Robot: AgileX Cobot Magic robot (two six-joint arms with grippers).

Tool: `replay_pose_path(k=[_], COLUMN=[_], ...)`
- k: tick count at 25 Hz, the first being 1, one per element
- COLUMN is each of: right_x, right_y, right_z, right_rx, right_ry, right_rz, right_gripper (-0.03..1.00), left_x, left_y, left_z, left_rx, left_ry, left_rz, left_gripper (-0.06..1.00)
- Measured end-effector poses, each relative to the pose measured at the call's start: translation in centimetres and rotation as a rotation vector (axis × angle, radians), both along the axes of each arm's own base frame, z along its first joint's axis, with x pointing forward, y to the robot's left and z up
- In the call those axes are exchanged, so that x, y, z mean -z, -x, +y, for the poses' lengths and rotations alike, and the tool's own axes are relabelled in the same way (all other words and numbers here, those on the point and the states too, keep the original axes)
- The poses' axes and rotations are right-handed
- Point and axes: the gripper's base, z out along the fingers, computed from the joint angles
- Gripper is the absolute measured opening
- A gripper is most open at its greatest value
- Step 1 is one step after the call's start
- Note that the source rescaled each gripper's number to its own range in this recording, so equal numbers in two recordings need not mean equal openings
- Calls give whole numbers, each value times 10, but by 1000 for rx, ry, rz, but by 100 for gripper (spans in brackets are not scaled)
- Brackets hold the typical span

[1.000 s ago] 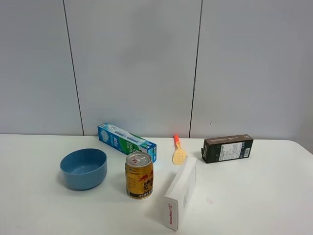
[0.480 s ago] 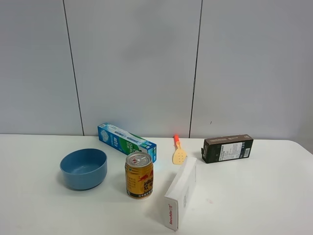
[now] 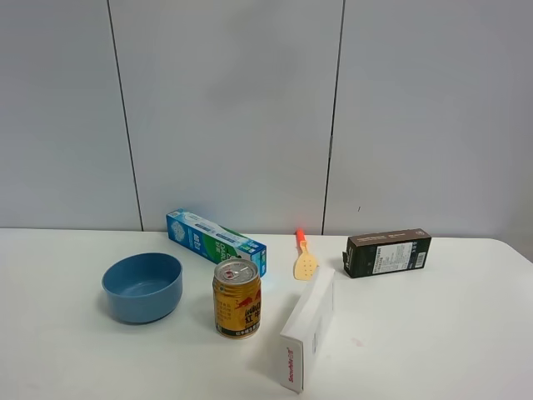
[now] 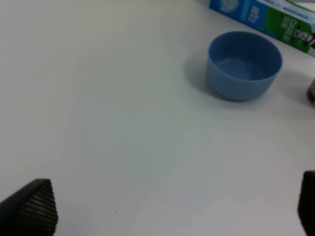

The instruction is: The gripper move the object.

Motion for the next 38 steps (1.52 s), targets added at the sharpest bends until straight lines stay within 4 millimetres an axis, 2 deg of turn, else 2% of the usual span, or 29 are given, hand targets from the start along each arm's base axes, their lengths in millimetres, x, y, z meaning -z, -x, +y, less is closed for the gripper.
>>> replay_pose_path(k=[3,5,9,12,15,22,24,27,29,33,35,38], right_x=[29,58,112,136,141,114,99,70,47,3,-15,-34], right_y=[3,4,9,12,10,-7,-8,-1,12,66,102,153], right_z=[13,19,23,18,5,-48,-72,-121,-157,-210,-221,-223], right_rx=[-98,-145,-176,-165,-132,34,93,237,348,531,584,611], right_ry=[10,45,129,188,195,-68,-130,-222,-281,-319,-311,-316], right_rz=[135,237,412,472,491,552,524,431,344,122,3,-145], right_gripper=[92,87,83,83,83,82,82,82,82,82,82,82], left_x=[0,0,0,0,0,0,0,0,0,0,0,0], left_y=[0,0,0,0,0,0,0,0,0,0,0,0], left_z=[0,0,0,0,0,0,0,0,0,0,0,0], left_rx=[0,0,0,0,0,0,0,1,1,1,1,1], left_ry=[0,0,0,0,0,0,0,1,1,1,1,1], left_rz=[0,0,0,0,0,0,0,0,0,0,0,0], left_gripper=[100,100,100,100,100,100,100,100,100,100,100,100])
